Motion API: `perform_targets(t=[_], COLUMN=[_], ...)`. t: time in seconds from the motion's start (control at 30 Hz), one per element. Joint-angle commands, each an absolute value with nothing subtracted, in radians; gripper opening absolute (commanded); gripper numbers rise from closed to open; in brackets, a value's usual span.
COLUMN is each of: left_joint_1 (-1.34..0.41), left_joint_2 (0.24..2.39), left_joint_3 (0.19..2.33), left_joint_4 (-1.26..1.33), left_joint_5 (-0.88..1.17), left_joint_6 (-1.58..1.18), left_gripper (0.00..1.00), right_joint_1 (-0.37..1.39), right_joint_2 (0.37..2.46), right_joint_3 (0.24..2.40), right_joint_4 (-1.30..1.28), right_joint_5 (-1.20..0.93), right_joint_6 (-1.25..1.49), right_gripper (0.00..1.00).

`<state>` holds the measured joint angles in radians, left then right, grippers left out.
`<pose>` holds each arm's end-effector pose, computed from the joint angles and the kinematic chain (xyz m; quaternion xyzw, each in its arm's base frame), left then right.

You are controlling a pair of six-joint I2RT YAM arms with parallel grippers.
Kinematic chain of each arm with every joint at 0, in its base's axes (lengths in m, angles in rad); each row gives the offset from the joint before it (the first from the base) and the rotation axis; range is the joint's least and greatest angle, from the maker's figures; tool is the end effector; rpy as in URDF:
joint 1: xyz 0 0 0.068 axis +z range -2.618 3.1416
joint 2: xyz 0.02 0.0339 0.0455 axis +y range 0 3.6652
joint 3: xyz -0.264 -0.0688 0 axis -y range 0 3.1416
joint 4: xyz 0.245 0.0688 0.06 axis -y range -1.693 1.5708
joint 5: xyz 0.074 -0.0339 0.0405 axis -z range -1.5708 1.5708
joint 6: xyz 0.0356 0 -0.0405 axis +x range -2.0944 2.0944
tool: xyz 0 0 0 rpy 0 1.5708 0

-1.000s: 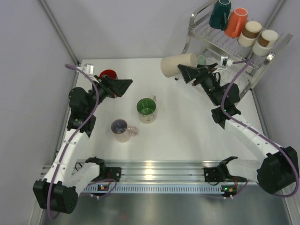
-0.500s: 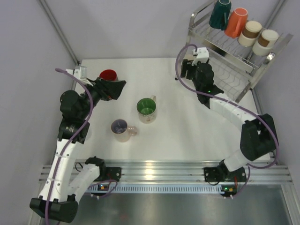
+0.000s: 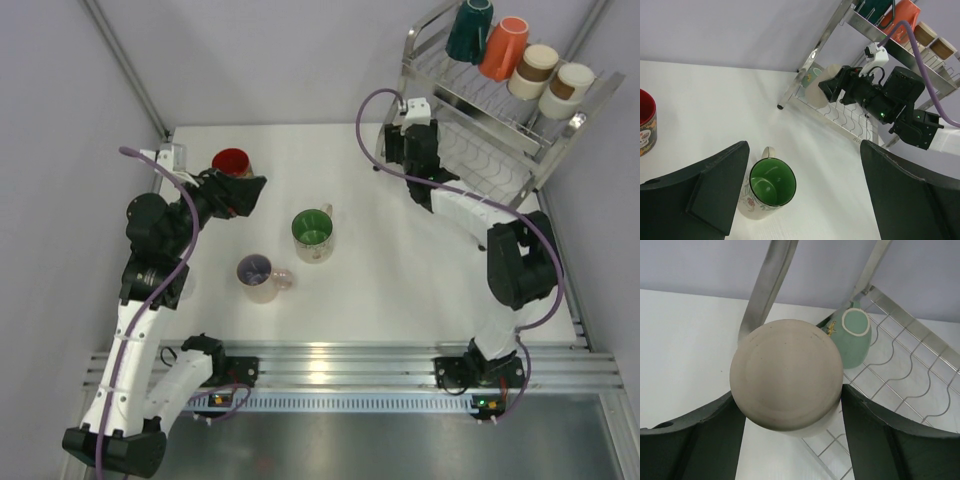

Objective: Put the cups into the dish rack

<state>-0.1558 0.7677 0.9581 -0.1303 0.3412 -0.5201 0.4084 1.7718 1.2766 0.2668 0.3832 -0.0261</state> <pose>0.1628 -0.0376 0.4086 -0.0008 0.6868 -0.3477 0.6383 0.3917 0.1550 0.2843 -0.0501 0.7762 -0.0304 0.6278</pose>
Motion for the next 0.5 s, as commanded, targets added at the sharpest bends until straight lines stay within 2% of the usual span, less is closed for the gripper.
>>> perform_targets(t=[0.0,0.47], left_joint_1=[-0.155,-0.155], left_joint_2=[0.755,0.736], left_joint_3=[0.989,1.005], left_joint_4=[-0.115,-0.133], left_joint_5=[0.328,0.33], left_joint_6=[-0.5,-0.495], left_gripper=[0.98,0.98], right_joint_1=[0.384,0.324], right_joint_2=[1.804,1.937], right_joint_3=[1.344,1.407], right_joint_4=[0.308,0.408], right_joint_5=[0.414,0.413], right_joint_6=[-0.032,-0.029], right_gripper=[0.0,0.0])
